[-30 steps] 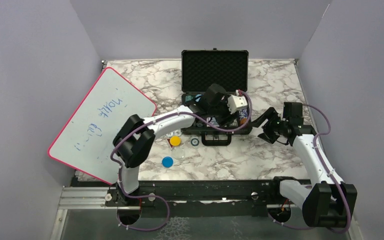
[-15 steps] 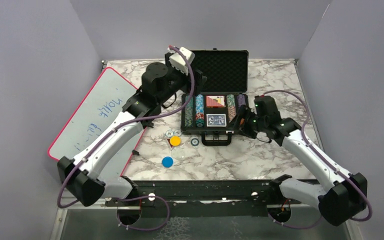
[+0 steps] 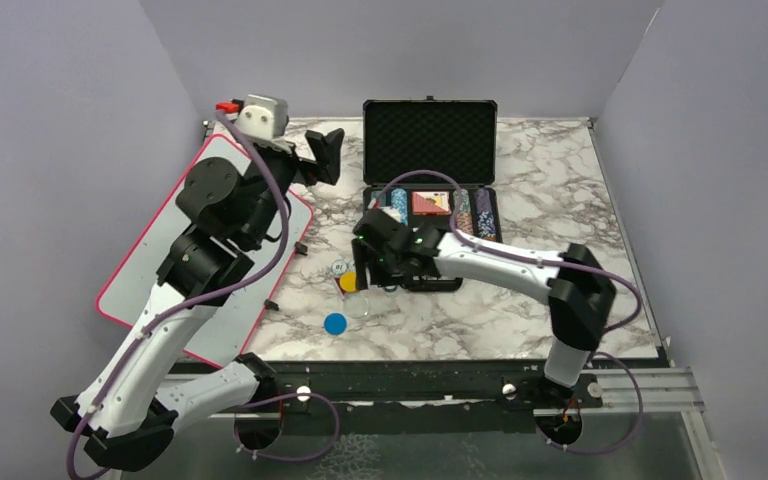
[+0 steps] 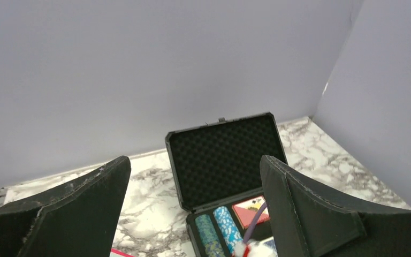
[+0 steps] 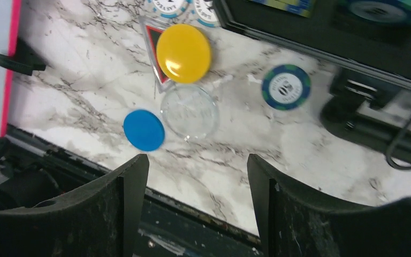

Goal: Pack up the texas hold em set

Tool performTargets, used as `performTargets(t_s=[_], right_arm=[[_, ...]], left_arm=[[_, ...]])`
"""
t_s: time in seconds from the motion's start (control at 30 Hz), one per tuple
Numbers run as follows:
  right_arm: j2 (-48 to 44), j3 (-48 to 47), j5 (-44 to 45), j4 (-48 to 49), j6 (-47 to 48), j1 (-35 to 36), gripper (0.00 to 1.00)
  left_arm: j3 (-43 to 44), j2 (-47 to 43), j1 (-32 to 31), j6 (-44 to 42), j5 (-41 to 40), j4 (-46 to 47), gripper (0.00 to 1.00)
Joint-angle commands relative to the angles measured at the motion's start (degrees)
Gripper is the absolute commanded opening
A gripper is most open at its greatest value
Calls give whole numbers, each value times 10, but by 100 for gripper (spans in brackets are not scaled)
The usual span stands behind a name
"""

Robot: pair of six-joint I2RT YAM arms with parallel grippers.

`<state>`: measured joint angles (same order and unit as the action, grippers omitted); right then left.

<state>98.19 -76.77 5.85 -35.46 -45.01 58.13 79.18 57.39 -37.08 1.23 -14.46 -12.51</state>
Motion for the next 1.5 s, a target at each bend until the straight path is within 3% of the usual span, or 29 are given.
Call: performTargets(t_s=[0.0,0.2,0.43,0.83,1.03,1.17,1.47], right_arm=[[99,-105,72,-84,17,45,71],[196,-197,110,-149,-2,78,75],[234,-214,107,-153,8,84,82],[291,-250,92,-158,22,85,82],[308,-275,131,-205,-13,85,66],[280,-246,137,-179,-15,85,53],[134,-163,202,-184,-40,81,50]], left_arm=[[17,-33,1,-3,-36,16,93],[18,-47,1,-7,-47,14,93],[11,-45,1,1,-45,8,93],[5,-39,1,1,-44,5,94],[5,-38,1,2,-49,4,94],[4,-38,1,2,-50,1,94],[6,-36,1,5,-51,-8,94]])
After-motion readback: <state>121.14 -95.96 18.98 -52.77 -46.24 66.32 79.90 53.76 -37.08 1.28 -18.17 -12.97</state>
